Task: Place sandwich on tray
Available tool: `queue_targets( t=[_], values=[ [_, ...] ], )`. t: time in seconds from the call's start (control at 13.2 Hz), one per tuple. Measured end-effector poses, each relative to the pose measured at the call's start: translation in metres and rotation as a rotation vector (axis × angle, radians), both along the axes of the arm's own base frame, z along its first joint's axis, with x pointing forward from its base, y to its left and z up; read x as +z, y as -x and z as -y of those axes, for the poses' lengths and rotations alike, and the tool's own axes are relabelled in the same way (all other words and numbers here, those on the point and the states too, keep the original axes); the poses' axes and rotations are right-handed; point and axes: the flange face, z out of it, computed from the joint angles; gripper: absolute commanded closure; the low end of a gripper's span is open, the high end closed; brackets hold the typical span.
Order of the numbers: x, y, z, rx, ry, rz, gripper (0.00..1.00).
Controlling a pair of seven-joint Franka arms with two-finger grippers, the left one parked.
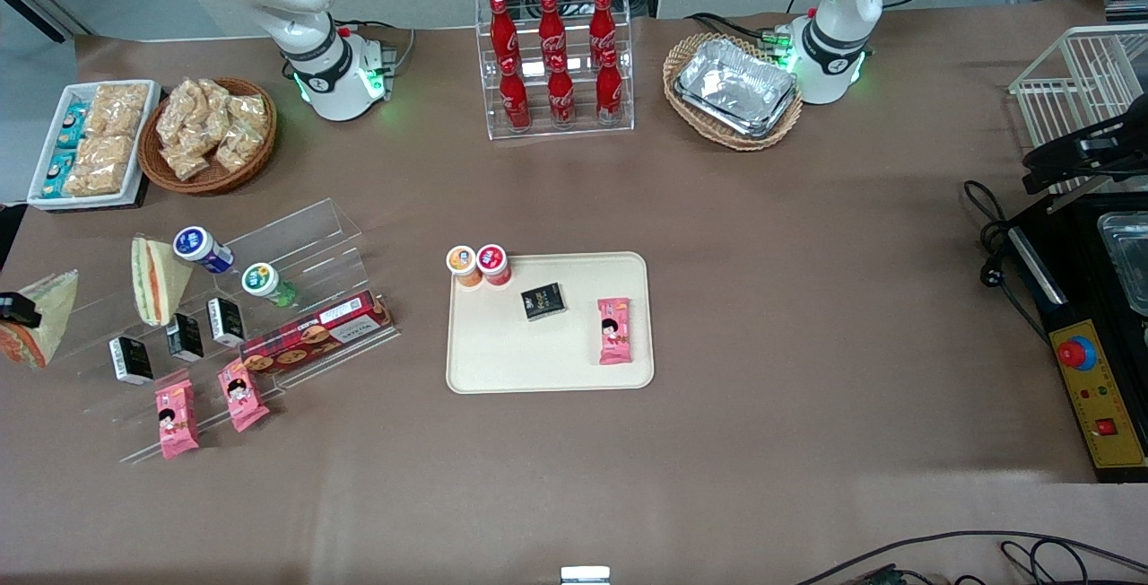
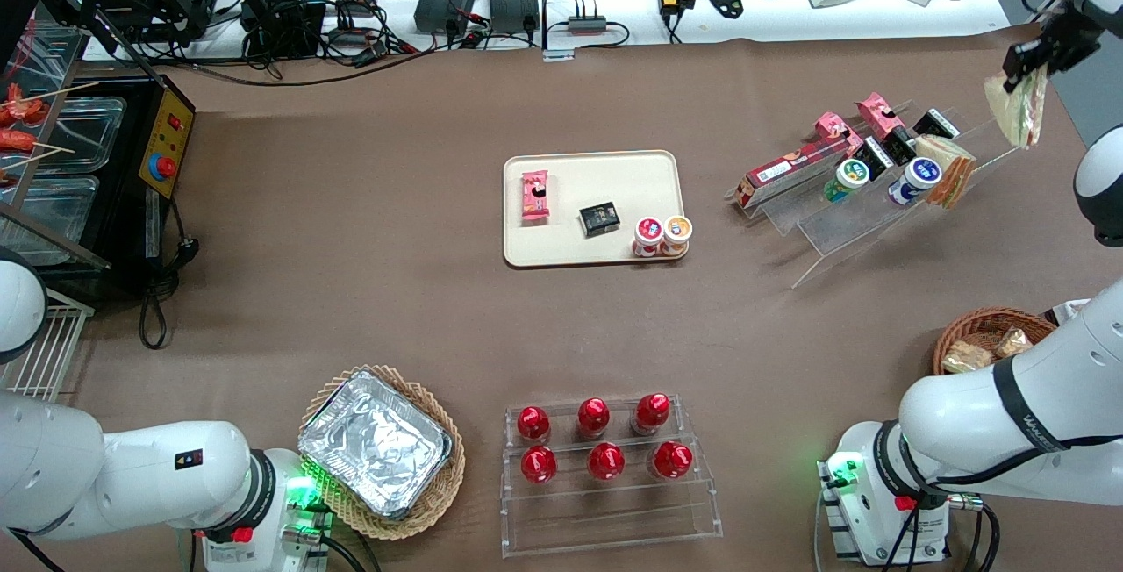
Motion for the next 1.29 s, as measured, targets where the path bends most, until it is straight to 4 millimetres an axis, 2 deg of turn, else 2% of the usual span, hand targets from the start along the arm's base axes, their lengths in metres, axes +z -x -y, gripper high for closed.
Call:
queue_targets(
  t=[0.08, 0.23, 0.38, 0.61, 0.91, 1.14, 1.29],
  values=[
    [0.017, -0.008, -0.019, 0.029, -0.003, -0.003, 0.63],
    [0.039, -0.027, -0.072, 0.112, -0.008, -0.005, 0.63],
    [0.051, -0.044, -0.132, 0.206, -0.009, 0.004, 0.63],
    [0.062, -0.056, -0.230, 0.355, -0.019, 0.015, 0.62],
    [0.064, -0.053, -0.366, 0.579, -0.076, 0.022, 0.61],
    [0.063, -0.039, -0.447, 0.739, -0.123, 0.030, 0.61],
    [0.054, -0.034, -0.492, 0.863, -0.149, 0.057, 0.62]
  ],
)
